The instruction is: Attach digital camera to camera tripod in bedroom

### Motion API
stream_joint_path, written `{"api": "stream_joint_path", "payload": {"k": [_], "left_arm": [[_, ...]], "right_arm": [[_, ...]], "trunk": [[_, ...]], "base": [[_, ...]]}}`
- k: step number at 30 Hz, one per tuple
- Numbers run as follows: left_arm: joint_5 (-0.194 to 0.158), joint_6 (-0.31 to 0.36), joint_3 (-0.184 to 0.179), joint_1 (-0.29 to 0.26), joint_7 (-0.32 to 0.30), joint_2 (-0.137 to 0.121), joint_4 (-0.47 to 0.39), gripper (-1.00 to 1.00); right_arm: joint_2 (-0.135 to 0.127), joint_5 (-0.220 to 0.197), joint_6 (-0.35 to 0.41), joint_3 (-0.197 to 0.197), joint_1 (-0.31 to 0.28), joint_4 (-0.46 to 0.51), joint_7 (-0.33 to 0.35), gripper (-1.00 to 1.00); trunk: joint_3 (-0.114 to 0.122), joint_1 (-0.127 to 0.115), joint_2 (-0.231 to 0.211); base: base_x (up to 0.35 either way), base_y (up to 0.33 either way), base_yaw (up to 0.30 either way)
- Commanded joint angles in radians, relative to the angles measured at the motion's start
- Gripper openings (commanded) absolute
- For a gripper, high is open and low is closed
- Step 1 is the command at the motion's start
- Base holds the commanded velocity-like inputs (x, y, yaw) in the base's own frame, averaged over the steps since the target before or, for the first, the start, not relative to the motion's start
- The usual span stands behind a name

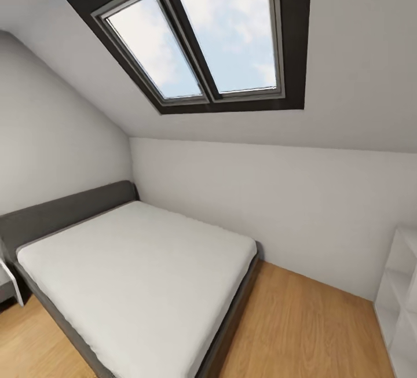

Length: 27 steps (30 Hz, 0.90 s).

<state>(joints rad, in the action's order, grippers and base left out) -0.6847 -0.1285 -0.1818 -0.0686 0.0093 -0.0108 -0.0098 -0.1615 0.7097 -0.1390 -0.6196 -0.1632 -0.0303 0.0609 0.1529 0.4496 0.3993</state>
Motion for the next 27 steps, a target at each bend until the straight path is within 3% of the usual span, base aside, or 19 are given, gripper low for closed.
{"api": "stream_joint_path", "payload": {"k": [1, 27], "left_arm": [[-0.006, -0.002, -0.008, 0.0, 0.0, 0.0, 0.001, -1.0], [-0.006, -0.002, -0.008, 0.0, 0.0, 0.0, 0.001, -1.0]], "right_arm": [[-0.001, 0.004, -0.005, -0.008, -0.001, -0.003, 0.002, 1.0], [-0.003, 0.006, -0.005, -0.008, -0.001, -0.003, 0.002, 1.0]], "trunk": [[0.0, 0.0, 0.001], [0.003, 0.0, 0.001]], "base": [[0.0, 0.0, 0.265], [0.0, 0.0, 0.268]]}}
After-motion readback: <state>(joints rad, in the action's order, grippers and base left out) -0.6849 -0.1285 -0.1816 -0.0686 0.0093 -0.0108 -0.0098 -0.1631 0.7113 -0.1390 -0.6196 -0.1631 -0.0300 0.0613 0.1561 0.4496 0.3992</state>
